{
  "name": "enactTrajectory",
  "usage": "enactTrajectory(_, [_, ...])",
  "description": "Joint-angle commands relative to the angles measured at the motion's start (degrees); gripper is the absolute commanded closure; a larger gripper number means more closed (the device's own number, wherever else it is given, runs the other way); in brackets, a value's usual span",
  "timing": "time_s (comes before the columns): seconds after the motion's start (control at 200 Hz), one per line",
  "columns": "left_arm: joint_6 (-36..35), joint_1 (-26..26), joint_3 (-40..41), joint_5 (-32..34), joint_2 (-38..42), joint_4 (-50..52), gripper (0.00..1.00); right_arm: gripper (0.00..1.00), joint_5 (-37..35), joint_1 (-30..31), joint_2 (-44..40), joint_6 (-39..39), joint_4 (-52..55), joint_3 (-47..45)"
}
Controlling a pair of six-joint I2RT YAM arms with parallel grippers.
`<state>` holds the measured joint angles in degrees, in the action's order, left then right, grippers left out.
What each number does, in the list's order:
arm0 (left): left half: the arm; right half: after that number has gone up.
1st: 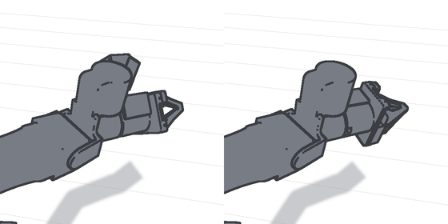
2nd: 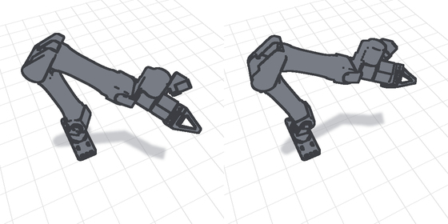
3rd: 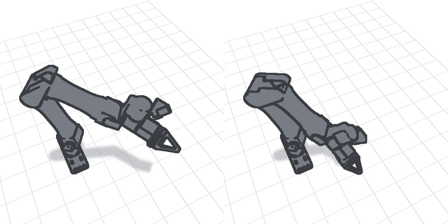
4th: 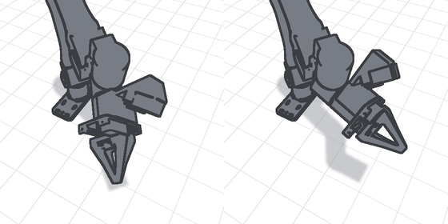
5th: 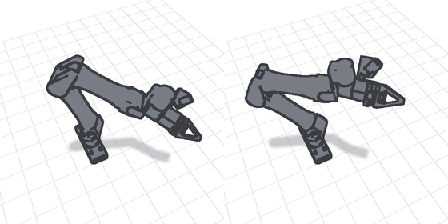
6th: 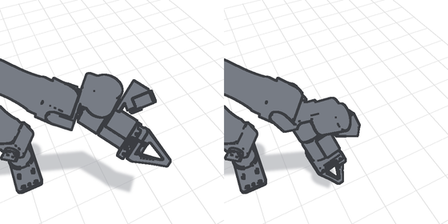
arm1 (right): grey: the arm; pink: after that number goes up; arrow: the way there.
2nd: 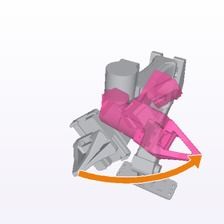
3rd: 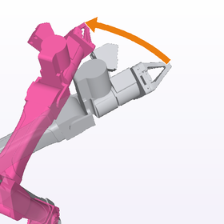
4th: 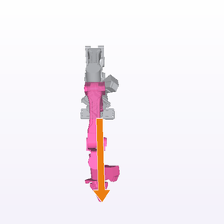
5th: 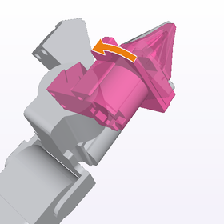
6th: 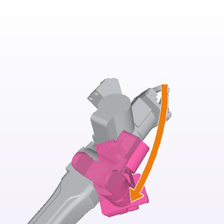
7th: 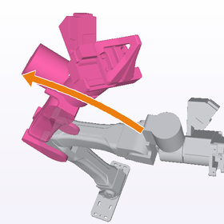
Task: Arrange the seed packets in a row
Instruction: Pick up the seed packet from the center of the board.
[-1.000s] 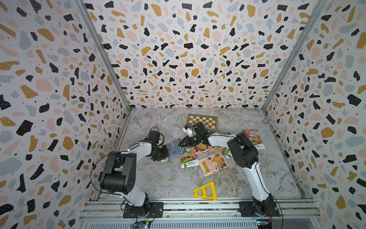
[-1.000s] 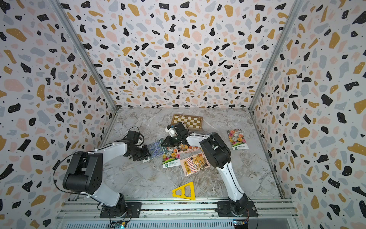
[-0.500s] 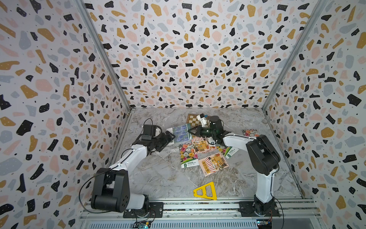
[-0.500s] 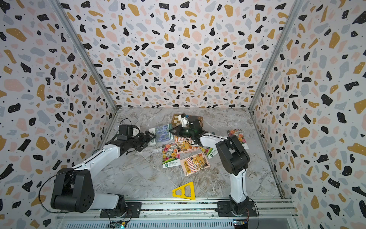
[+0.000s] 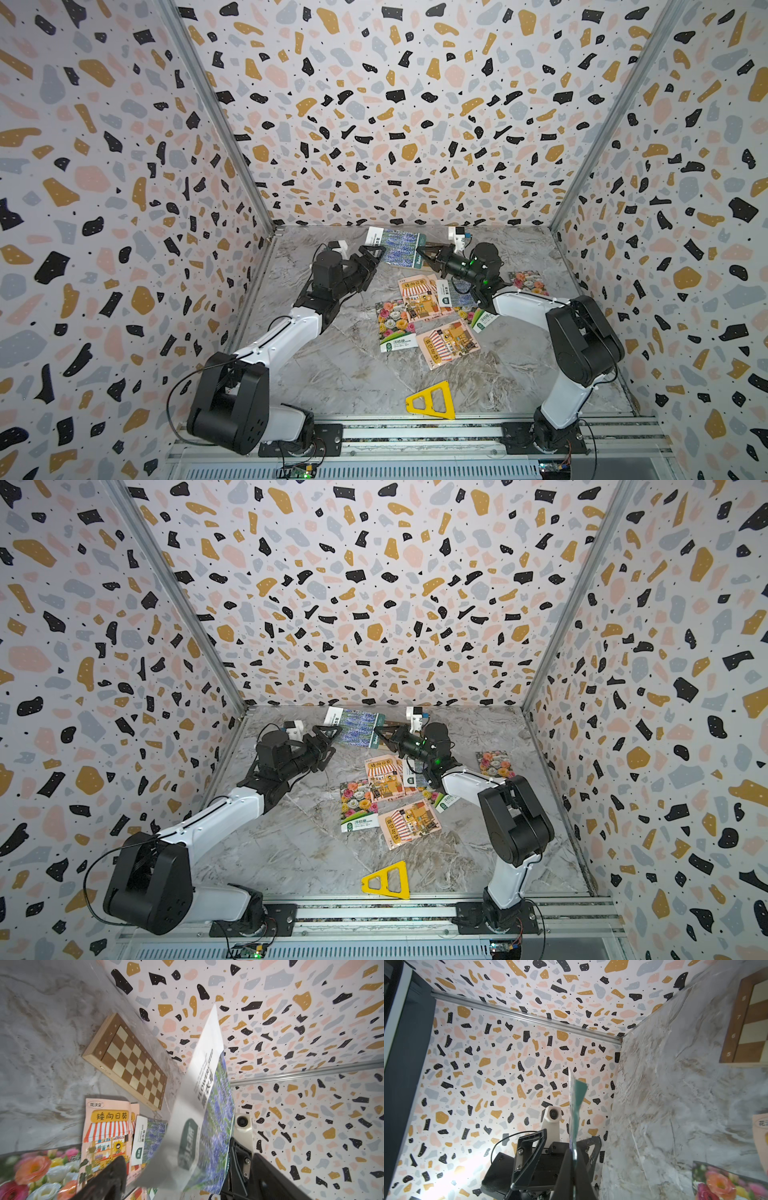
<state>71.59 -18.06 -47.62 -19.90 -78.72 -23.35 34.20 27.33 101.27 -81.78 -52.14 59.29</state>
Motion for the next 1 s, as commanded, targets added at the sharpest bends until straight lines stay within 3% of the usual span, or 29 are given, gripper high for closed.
enactTrajectory(0.0, [1.7,-2.6,-1.3,9.1,-0.2,-6.2,0.15,1.00,-1.0,-0.4,-3.3,-8.0,-6.6,-0.7])
enactTrajectory(0.15, [0.2,-5.7,-2.8,14.3,-1.9,-9.1,0.32,1.00,-1.9,-1.1,-4.7,-10.9,-6.9,-2.3])
enactTrajectory(0.315, [1.1,-7.2,-4.3,14.9,-5.7,-15.7,0.52,1.00,-1.4,-2.3,-5.0,-12.4,-6.6,-2.3])
enactTrajectory(0.511, [0.9,-8.0,-4.9,16.2,-6.4,-15.8,0.84,1.00,-0.7,-3.7,-6.0,-9.8,-2.2,-2.3])
enactTrajectory(0.591, [-0.7,-8.0,-5.3,15.9,-5.7,-11.8,1.00,0.88,-1.0,-4.2,-6.9,-3.8,3.6,-1.2])
enactTrajectory(0.651, [-1.4,-7.9,-4.9,16.0,-4.5,-9.1,1.00,0.76,0.2,-4.9,-7.2,2.1,11.0,1.0])
enactTrajectory(0.721, [-3.9,-6.6,-5.0,12.6,-3.5,-6.0,1.00,0.49,0.9,-5.7,-7.5,10.9,20.9,4.1])
enactTrajectory(0.806, [-8.1,-4.6,-5.4,6.4,-1.9,-0.9,1.00,0.27,0.6,-6.4,-6.9,23.0,32.4,7.8])
enactTrajectory(0.996, [-21.0,-2.0,-10.1,-7.7,1.7,17.6,1.00,0.18,4.2,-9.2,-2.4,46.1,45.0,13.9])
